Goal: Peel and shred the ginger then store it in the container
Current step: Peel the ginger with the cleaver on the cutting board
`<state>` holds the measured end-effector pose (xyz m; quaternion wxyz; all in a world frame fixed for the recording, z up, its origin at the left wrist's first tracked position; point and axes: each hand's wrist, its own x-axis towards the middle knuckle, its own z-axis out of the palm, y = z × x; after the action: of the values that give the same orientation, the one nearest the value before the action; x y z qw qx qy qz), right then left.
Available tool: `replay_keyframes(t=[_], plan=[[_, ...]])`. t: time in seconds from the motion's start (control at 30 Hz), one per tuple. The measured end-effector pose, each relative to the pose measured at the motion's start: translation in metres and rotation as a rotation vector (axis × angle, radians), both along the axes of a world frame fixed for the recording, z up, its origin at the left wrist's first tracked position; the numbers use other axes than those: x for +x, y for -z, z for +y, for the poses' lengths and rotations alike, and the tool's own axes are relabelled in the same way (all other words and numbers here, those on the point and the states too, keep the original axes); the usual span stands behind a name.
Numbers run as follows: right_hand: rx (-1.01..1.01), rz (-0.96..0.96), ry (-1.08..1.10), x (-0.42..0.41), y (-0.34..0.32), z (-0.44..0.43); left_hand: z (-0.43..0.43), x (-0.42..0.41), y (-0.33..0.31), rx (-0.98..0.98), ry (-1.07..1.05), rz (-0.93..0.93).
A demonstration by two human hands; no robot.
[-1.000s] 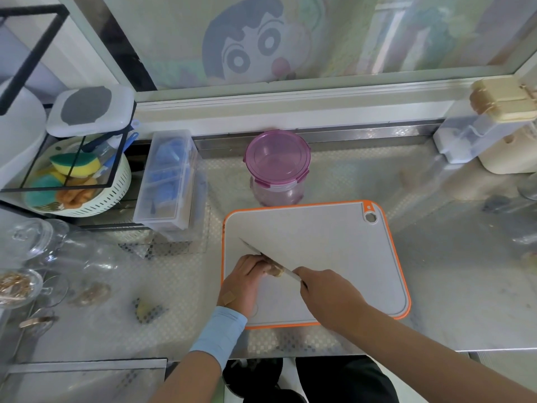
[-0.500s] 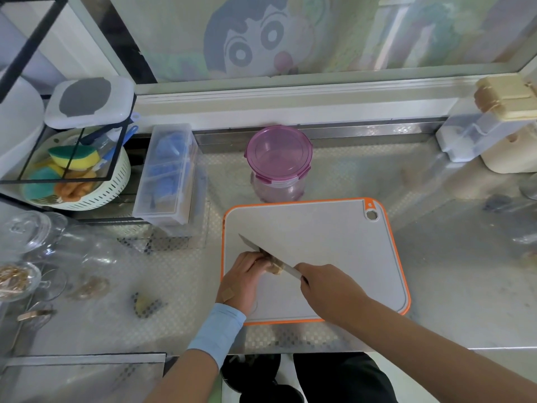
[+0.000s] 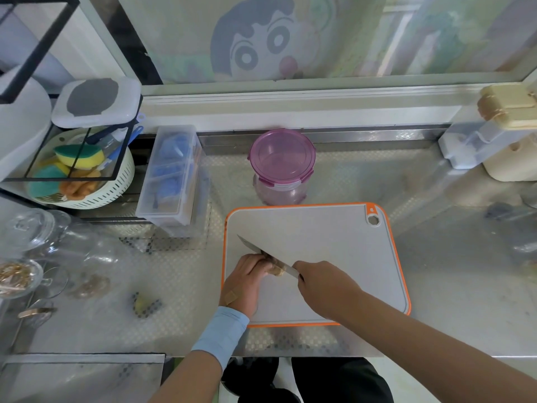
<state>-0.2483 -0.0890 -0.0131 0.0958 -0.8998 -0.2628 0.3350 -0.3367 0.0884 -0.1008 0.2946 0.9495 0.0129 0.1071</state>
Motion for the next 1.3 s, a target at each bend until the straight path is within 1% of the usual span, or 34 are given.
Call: replay_keyframes(t=[0.37,0.67,0.97,1.1,1.3], plan=[[-0.005,0.059,-0.012,0.011,-0.001,0.009,0.0,0.001,0.0,-0.003,-0.009,0.035],[-0.007,0.127,-0.001,0.014,-0.001,0.011,-0.002,0.001,-0.001,0.01,-0.01,0.01],[-0.06,0.174,-0.023,0.021,-0.003,0.02,-0.001,0.001,0.0,0.003,-0.016,0.008],[-0.061,0.164,0.004,0.017,0.001,0.019,-0.003,0.001,-0.001,-0.014,-0.004,0.005],[-0.013,0.163,0.071,0.004,0.022,0.015,-0.001,-0.001,0.0,-0.007,0.009,0.067]])
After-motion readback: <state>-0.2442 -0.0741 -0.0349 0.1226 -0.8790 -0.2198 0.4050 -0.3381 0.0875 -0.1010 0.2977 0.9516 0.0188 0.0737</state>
